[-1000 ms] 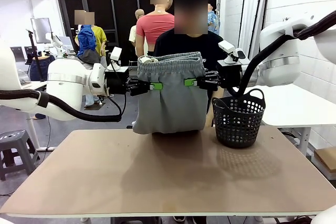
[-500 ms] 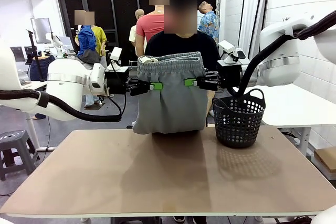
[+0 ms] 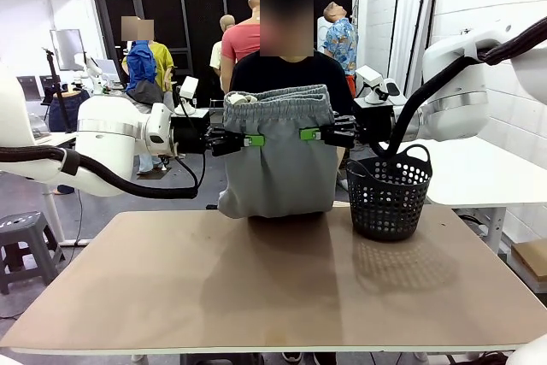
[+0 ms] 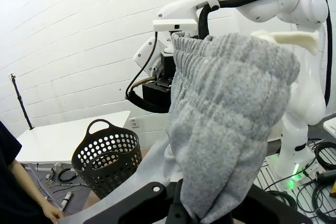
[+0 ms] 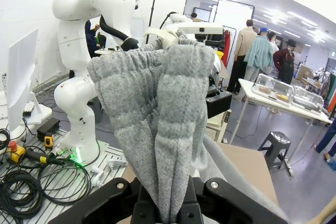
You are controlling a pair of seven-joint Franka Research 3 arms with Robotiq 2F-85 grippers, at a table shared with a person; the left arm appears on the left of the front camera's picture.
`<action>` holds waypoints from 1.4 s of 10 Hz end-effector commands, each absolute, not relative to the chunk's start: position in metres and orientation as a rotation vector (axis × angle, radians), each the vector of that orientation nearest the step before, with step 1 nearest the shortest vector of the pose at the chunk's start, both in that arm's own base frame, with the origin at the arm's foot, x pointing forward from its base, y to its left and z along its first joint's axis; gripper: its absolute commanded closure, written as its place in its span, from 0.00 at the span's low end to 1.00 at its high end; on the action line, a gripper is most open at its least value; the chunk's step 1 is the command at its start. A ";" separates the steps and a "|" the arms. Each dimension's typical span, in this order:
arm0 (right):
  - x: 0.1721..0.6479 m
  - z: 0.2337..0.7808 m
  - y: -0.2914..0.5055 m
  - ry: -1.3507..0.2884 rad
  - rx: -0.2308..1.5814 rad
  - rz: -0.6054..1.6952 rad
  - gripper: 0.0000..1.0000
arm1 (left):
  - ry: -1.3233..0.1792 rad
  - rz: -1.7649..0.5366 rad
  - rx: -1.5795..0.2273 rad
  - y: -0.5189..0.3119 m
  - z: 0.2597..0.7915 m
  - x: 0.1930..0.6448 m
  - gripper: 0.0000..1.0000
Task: Fold the training pants.
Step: Release the ends of the Training pants and then grab the overlapped ends.
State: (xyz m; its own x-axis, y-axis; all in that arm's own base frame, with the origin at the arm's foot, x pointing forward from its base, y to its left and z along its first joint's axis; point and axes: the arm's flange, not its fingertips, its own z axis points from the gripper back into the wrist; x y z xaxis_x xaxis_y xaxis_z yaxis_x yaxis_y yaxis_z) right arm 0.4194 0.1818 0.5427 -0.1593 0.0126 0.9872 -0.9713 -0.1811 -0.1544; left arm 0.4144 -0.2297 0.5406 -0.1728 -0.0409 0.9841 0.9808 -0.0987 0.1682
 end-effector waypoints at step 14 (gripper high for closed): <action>0.416 0.542 0.182 -1.219 1.249 1.479 1.00 | -1.256 -1.430 -1.158 -0.231 0.543 0.413 1.00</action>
